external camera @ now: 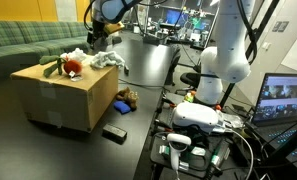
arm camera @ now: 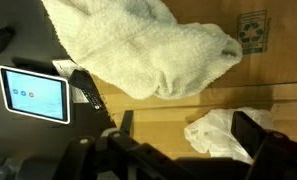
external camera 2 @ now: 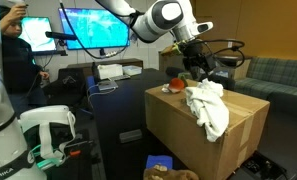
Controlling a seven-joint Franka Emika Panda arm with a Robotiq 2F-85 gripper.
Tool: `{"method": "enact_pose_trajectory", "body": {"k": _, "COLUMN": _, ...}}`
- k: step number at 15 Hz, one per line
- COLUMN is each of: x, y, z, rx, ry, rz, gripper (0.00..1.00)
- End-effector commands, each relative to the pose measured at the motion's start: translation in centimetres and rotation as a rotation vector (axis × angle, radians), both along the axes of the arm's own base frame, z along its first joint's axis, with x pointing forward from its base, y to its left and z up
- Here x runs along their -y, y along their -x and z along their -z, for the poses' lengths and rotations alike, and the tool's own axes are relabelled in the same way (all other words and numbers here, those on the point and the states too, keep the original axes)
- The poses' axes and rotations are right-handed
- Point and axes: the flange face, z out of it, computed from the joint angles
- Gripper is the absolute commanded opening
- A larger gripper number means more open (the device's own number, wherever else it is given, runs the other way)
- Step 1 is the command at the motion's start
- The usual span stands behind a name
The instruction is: Switch all the objects on the box and on the table
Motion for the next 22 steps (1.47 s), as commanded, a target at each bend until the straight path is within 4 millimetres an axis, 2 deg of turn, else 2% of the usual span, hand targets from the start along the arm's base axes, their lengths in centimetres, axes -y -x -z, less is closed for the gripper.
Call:
{"method": "enact_pose_trajectory", "body": {"k": 1, "x": -1.2, "y": -0.9, "z": -2.5, "rx": 0.014, "ry": -0.026, "rz": -0.013, "gripper": 1.0}}
{"method": "enact_pose_trajectory", "body": {"k": 6, "x": -3.7, "y": -3.4, "z": -2.0, "rx": 0.025, "ry": -0.068, "rz": -0.055, "gripper": 1.0}}
{"method": "enact_pose_trajectory", "body": {"k": 9, "x": -4.5, "y": -5.2, "z": -0.5, "rx": 0.018, "ry": -0.069, "rz": -0.063, "gripper": 1.0}}
{"method": "enact_pose_trajectory", "body": {"k": 15, "x": -4.2, "y": -8.5, "z": 2.3, "rx": 0.006, "ry": -0.083, "rz": -0.056, "gripper": 1.0}}
{"method": "enact_pose_trajectory", "body": {"k": 22, "x": -3.0, "y": -11.4, "z": 4.0, "rx": 0.019, "ry": -0.11, "rz": -0.027, "gripper": 1.0}}
